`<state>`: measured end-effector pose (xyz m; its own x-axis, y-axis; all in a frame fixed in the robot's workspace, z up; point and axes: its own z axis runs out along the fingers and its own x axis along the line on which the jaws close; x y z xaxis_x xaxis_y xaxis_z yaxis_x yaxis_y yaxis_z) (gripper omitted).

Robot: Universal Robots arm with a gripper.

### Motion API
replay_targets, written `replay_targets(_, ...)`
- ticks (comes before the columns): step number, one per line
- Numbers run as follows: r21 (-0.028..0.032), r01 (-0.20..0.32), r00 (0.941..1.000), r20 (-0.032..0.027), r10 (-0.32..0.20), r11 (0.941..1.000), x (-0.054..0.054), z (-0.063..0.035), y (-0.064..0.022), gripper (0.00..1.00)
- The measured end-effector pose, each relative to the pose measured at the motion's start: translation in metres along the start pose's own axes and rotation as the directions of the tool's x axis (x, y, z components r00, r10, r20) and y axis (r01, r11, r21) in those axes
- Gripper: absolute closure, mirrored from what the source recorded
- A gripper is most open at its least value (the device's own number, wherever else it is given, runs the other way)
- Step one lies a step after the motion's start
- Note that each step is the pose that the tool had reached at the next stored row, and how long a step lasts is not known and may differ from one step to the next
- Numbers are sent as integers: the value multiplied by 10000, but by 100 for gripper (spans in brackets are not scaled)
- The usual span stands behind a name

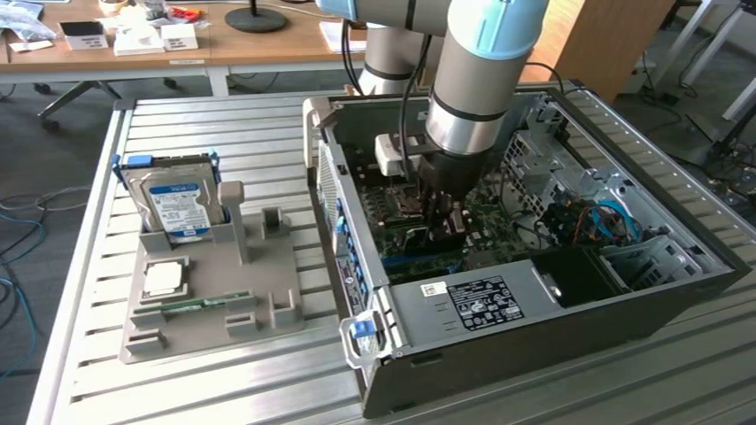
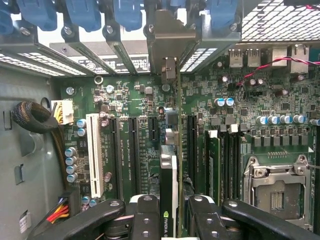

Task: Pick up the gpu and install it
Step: 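Insert the gpu into the slot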

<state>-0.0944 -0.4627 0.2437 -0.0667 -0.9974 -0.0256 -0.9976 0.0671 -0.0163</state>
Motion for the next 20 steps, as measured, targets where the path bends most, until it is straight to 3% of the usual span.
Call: replay_targets(20,1,1,10000,3,-1,10000,0,2,0,73)
